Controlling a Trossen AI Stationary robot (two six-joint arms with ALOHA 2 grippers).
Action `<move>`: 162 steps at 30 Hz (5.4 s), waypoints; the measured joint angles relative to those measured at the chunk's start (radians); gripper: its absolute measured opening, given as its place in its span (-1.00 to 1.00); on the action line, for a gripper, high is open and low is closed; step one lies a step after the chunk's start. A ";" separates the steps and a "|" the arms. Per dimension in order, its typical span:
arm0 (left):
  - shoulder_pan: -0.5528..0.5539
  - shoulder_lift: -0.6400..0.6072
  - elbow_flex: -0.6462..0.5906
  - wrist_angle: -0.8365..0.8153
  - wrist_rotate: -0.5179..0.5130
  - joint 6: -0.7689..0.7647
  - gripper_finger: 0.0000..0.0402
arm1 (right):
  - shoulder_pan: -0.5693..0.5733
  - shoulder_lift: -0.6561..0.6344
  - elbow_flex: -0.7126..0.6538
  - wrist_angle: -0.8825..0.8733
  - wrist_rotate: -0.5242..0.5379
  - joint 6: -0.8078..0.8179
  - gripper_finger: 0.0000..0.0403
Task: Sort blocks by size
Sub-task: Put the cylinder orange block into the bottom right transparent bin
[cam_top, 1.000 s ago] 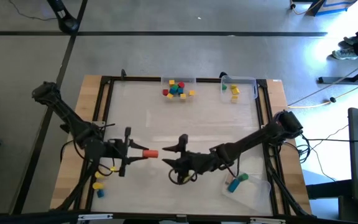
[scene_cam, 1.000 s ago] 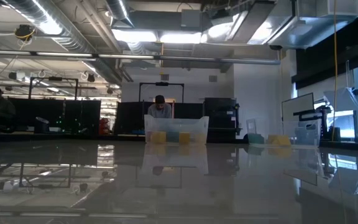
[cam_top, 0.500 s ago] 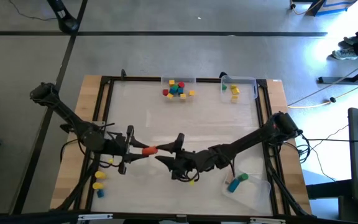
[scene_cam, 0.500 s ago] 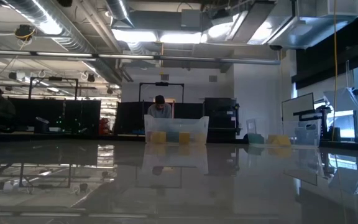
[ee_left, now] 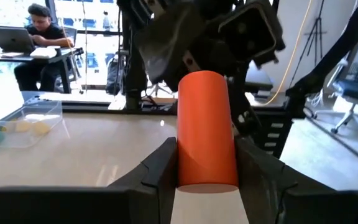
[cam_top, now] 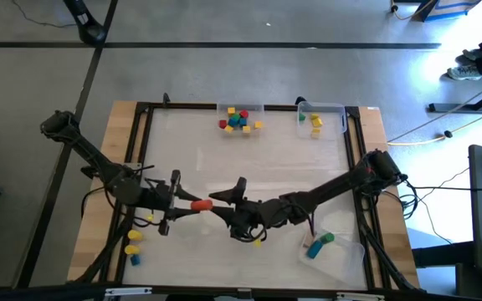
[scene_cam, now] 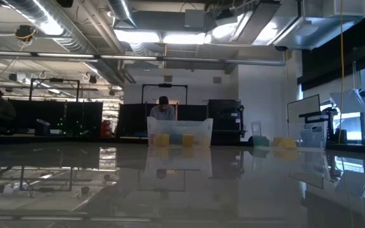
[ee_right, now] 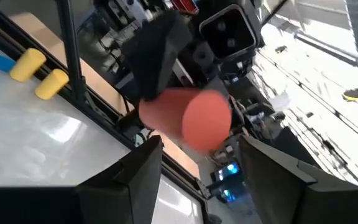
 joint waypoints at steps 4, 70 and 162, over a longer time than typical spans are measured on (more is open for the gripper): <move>0.000 0.000 0.000 -0.043 -0.001 -0.022 -0.37 | -0.001 -0.001 0.000 0.004 -0.068 -0.003 0.06; 0.027 0.014 0.000 -0.100 0.062 -0.096 -0.36 | -0.118 0.012 0.000 -0.068 -0.508 0.232 -0.34; 0.042 -0.279 0.013 -0.564 0.040 -0.032 0.13 | 0.681 -0.271 -0.314 -1.388 -0.493 2.990 0.14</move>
